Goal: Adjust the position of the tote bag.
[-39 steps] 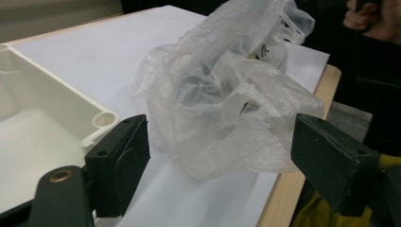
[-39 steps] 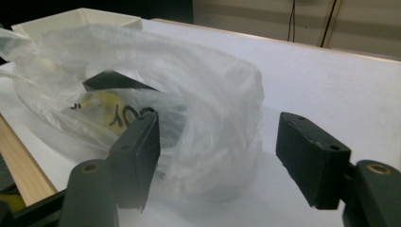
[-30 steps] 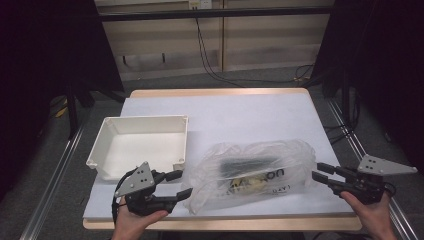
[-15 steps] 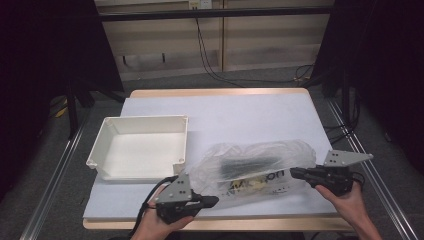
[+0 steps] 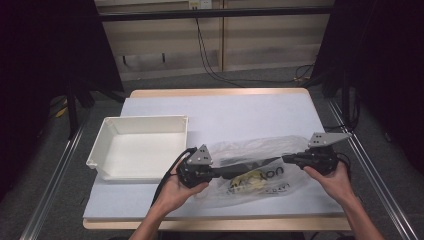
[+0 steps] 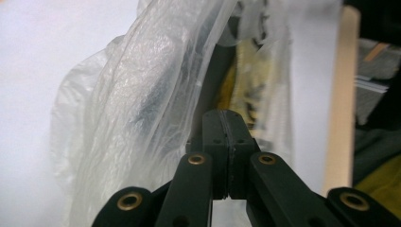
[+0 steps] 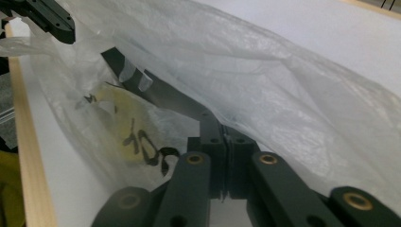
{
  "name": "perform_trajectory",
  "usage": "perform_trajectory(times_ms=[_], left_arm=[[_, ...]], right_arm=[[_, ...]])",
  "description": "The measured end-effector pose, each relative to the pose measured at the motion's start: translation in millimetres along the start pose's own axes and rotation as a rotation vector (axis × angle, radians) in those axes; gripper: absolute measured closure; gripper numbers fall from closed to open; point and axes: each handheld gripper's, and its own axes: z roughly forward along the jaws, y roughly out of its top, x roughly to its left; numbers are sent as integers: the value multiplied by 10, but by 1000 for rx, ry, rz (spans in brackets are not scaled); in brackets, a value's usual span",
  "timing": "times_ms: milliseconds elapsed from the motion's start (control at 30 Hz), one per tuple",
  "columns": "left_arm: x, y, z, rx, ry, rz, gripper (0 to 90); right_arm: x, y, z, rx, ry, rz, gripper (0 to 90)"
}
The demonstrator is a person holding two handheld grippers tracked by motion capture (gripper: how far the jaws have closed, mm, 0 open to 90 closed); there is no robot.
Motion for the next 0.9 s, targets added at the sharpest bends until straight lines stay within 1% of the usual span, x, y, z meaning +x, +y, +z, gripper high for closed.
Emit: perform_trajectory(times_ms=[33,67,100,133,167,200,233,267,300,333,367,400,433,467,500,567,600,633,667,700,733,767,800,833,867,900], left_arm=[[30,0,43,5,-11,-4,897],[42,2,72,14,-1,-11,898],[58,1,90,22,1,-4,899],[75,0,111,20,1,-4,899],[92,-1,126,11,-2,-16,899],[115,0,125,14,-7,-25,899],[140,3,113,22,1,-29,899],[177,-3,105,3,-8,-44,898],[214,-4,91,-1,-1,-60,899],[230,-8,94,6,14,-56,899],[247,-11,100,12,14,-59,899],[260,-13,104,26,18,-54,899],[261,-18,122,33,28,-58,900],[275,-19,132,54,27,-45,899],[283,-21,153,66,26,-44,899],[285,-38,204,79,43,-65,900],[302,-41,218,106,43,-45,900],[312,-44,221,128,47,-30,900],[320,-58,233,118,37,-55,900],[332,-65,235,124,35,-59,900],[346,-72,239,154,42,-43,900],[344,-78,250,171,53,-41,900],[331,-103,281,160,60,-74,900],[357,-108,275,192,48,-41,900],[349,-121,299,201,48,-56,900],[346,-128,315,213,48,-51,900]], right_arm=[[-12,4,40,18,-7,-5,867],[-26,9,81,30,-14,-10,869],[-43,15,107,31,-10,-5,870],[-55,23,120,32,-15,-3,872],[-74,35,136,29,-14,0,872],[-93,50,149,25,-11,3,872],[-109,68,160,22,-14,5,873],[-118,85,171,20,-13,8,874],[-129,98,185,22,-14,4,874],[-141,113,206,39,-22,5,873],[-149,118,225,46,-30,3,871],[-162,121,247,51,-40,9,871],[-181,121,267,55,-41,13,872],[-192,118,292,58,-51,14,872],[-206,114,317,64,-58,20,873],[-235,97,370,86,-68,27,881],[-245,85,401,106,-86,22,891],[-252,75,417,124,-91,20,899],[-254,68,425,135,-99,14,900],[-257,55,426,153,-111,9,900],[-265,40,418,152,-102,8,900],[-263,27,401,161,-107,9,900],[-262,13,392,168,-104,9,900],[-258,-11,381,188,-114,2,900],[-258,-28,376,196,-109,-3,900],[-250,-56,366,214,-110,-7,900]])
